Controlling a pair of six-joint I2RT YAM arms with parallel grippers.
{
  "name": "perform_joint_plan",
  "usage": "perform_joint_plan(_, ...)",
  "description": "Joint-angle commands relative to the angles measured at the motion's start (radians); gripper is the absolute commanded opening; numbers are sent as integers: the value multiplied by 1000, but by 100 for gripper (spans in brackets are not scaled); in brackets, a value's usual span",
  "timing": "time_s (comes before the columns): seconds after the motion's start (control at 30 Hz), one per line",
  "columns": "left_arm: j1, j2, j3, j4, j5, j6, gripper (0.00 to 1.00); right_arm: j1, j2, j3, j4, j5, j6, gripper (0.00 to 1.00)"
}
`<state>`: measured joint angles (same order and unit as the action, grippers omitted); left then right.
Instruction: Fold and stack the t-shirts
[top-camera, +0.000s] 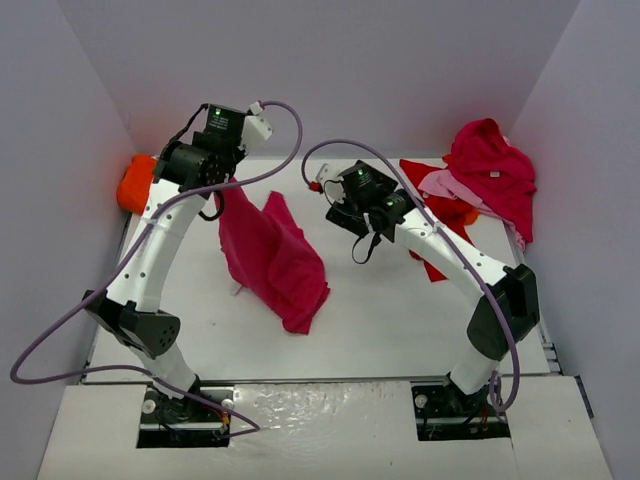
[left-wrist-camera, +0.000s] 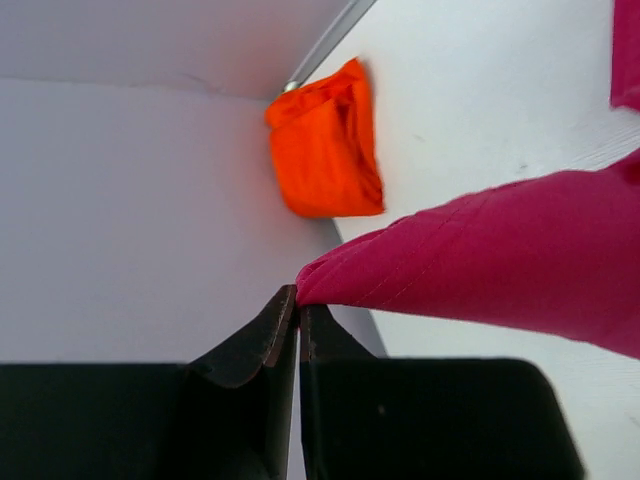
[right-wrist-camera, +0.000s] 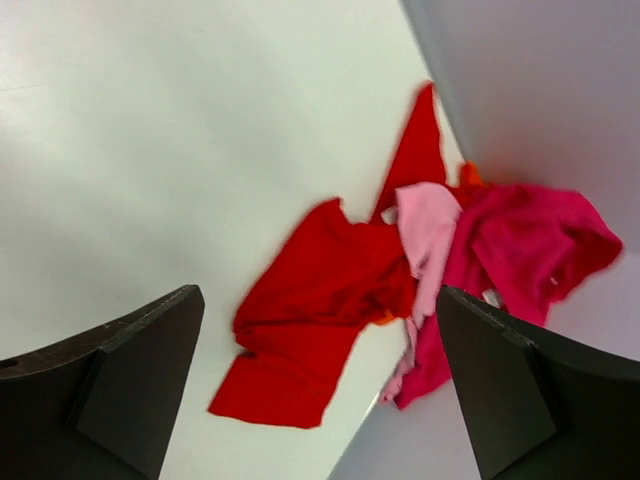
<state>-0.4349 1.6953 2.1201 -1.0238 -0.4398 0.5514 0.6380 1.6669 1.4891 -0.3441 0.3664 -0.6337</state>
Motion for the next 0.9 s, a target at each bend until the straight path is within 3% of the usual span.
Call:
perform_joint_plan(0.0,9,27,16,34,-185,102,0,66,-32,51,-88,-193,4,100)
perform_joint_plan(0.27,21,41,-56,7,-160,66,0,168,52,168,-93,-275,34,100)
perform_joint_plan(0.4,39,43,-99,1,-143,42,0,192,78,222,-95,-410,38,98)
perform_joint_plan(0.43,51,48,-104,-12,-128,29,0,195,85,239,-96,-467,41,86)
perform_joint_plan(0.47,70,57,-110,-32,-105,6,0,199,98,264,-95,-543,47,60)
perform_joint_plan(0.53,89,71,-111,-66,-79,-40,0,203,126,303,-101,-602,65,40)
perform_joint_plan(0.73,110,52,-181,-107,-32,-101,0,246,292,449,-141,-736,110,37)
perform_joint_plan(0.83,115,31,-219,-106,-39,-107,0,261,380,491,-158,-764,112,8)
perform_joint_plan(0.87,115,25,-232,-106,-39,-108,0,261,404,505,-164,-769,114,3)
